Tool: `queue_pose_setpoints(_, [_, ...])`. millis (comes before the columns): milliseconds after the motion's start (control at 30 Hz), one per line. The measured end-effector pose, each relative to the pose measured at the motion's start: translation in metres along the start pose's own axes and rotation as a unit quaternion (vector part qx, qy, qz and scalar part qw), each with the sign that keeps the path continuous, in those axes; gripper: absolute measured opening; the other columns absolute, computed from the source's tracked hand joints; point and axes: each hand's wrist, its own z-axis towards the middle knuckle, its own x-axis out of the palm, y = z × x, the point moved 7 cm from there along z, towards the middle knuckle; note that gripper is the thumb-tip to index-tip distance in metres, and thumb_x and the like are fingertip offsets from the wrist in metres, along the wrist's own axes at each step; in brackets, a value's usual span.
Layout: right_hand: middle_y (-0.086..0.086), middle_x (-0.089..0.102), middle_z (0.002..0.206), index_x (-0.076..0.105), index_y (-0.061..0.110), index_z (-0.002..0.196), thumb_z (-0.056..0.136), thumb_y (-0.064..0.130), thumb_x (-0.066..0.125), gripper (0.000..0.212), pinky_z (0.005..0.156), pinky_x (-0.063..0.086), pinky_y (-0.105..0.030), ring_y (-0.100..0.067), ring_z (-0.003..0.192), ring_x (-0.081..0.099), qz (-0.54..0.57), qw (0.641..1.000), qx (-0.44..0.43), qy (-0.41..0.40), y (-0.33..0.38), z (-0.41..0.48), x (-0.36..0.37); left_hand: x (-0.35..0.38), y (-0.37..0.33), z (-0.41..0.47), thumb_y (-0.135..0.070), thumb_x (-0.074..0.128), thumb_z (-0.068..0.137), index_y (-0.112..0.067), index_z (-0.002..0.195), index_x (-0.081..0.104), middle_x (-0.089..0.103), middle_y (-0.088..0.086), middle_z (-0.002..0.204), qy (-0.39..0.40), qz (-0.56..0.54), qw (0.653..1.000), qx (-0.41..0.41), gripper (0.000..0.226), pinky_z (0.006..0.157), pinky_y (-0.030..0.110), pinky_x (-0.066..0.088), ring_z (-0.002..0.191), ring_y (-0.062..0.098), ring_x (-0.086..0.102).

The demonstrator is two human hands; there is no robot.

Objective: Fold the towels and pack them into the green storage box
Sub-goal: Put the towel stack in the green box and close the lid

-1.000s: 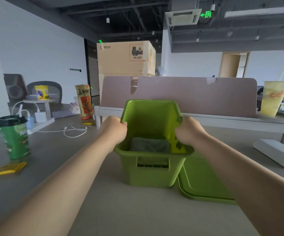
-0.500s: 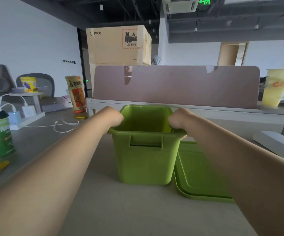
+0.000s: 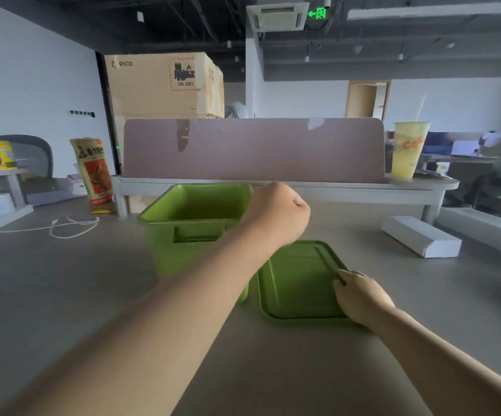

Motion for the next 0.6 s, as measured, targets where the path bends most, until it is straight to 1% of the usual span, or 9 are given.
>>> queue_pose_setpoints(33, [-0.007,0.045,0.146,0.044,0.023,0.141,0.098,0.031,0.032,0.045,0.108,0.035,-0.032,-0.027,0.132,0.042,0.012,1.000,-0.002,-0.002,-0.003,-0.004,-0.002,0.027,0.002,-0.004,-0.019,0.052,0.086,-0.005,0.097,0.072,0.070,0.007,0.083,0.051,0.018,0.998,-0.029,0.027,0.054,0.019,0.046,0.066,0.022,0.060])
queue_pose_setpoints(100, [-0.005,0.048,0.144,0.046,0.023,0.140,0.098,0.030,0.034,0.045,0.105,0.037,-0.031,-0.026,0.130,0.045,0.040,0.999,0.000,-0.011,-0.010,-0.010,-0.007,0.077,0.019,-0.014,-0.033,0.051,0.089,-0.010,0.122,0.062,0.065,0.012,0.119,0.142,0.091,0.981,-0.091,0.041,0.080,0.029,0.049,0.100,0.027,0.062])
queue_pose_setpoints(167, [-0.004,0.052,0.141,0.048,0.023,0.139,0.097,0.029,0.038,0.044,0.102,0.040,-0.031,-0.026,0.127,0.048,0.074,0.997,0.012,-0.021,-0.020,-0.016,-0.012,0.113,0.046,-0.025,-0.049,0.044,0.093,-0.008,0.143,0.039,0.046,0.016,0.143,0.193,0.179,0.953,-0.153,0.065,0.098,0.036,0.044,0.124,0.032,0.050])
queue_pose_setpoints(233, [-0.004,0.056,0.137,0.050,0.025,0.138,0.095,0.029,0.041,0.044,0.098,0.042,-0.030,-0.025,0.124,0.051,0.101,0.994,0.018,-0.029,-0.029,-0.018,-0.014,0.134,0.070,-0.035,-0.064,0.037,0.089,-0.011,0.150,0.021,0.028,0.020,0.153,0.204,0.241,0.923,-0.219,0.082,0.110,0.048,0.032,0.137,0.038,0.033])
queue_pose_setpoints(333, [-0.003,0.057,0.136,0.050,0.026,0.138,0.090,0.029,0.048,0.047,0.097,0.042,-0.028,-0.024,0.124,0.052,0.134,0.990,0.019,-0.027,-0.036,-0.016,-0.014,0.154,0.079,-0.043,-0.066,0.027,0.091,-0.022,0.152,0.014,0.001,0.026,0.157,0.189,0.240,0.915,-0.265,0.076,0.113,0.060,0.013,0.143,0.046,0.009])
queue_pose_setpoints(400, [-0.001,0.059,0.134,0.052,0.026,0.137,0.085,0.026,0.056,0.052,0.097,0.043,-0.027,-0.023,0.122,0.054,0.169,0.985,0.020,-0.027,-0.039,-0.014,-0.014,0.158,0.075,-0.044,-0.061,0.023,0.094,-0.026,0.150,0.019,-0.001,0.026,0.157,0.172,0.244,0.920,-0.254,0.067,0.113,0.059,0.012,0.141,0.047,0.011])
queue_pose_setpoints(467, [0.002,0.062,0.129,0.056,0.025,0.133,0.080,0.019,0.062,0.053,0.099,0.047,-0.031,-0.020,0.114,0.059,0.256,0.966,0.023,-0.027,-0.043,-0.013,-0.017,0.156,0.073,-0.045,-0.059,0.023,0.095,-0.024,0.147,0.026,0.003,0.027,0.156,0.162,0.250,0.924,-0.239,0.063,0.112,0.055,0.015,0.140,0.045,0.015])
queue_pose_setpoints(567, [0.000,0.066,0.124,0.063,0.022,0.118,0.081,0.001,0.061,0.043,0.091,0.054,-0.036,-0.019,0.098,0.066,0.457,0.888,0.036,-0.022,-0.048,-0.012,-0.024,0.155,0.074,-0.042,-0.057,0.024,0.096,-0.021,0.145,0.030,0.010,0.030,0.154,0.152,0.229,0.935,-0.224,0.061,0.112,0.049,0.019,0.140,0.044,0.018])
queue_pose_setpoints(600, [-0.001,0.065,0.124,0.060,0.019,0.124,0.082,-0.004,0.060,0.047,0.086,0.056,-0.035,-0.020,0.096,0.067,0.523,0.851,0.042,-0.012,-0.047,-0.013,-0.026,0.155,0.074,-0.040,-0.056,0.026,0.096,-0.021,0.144,0.032,0.015,0.030,0.153,0.144,0.213,0.941,-0.219,0.060,0.112,0.049,0.021,0.139,0.043,0.021])
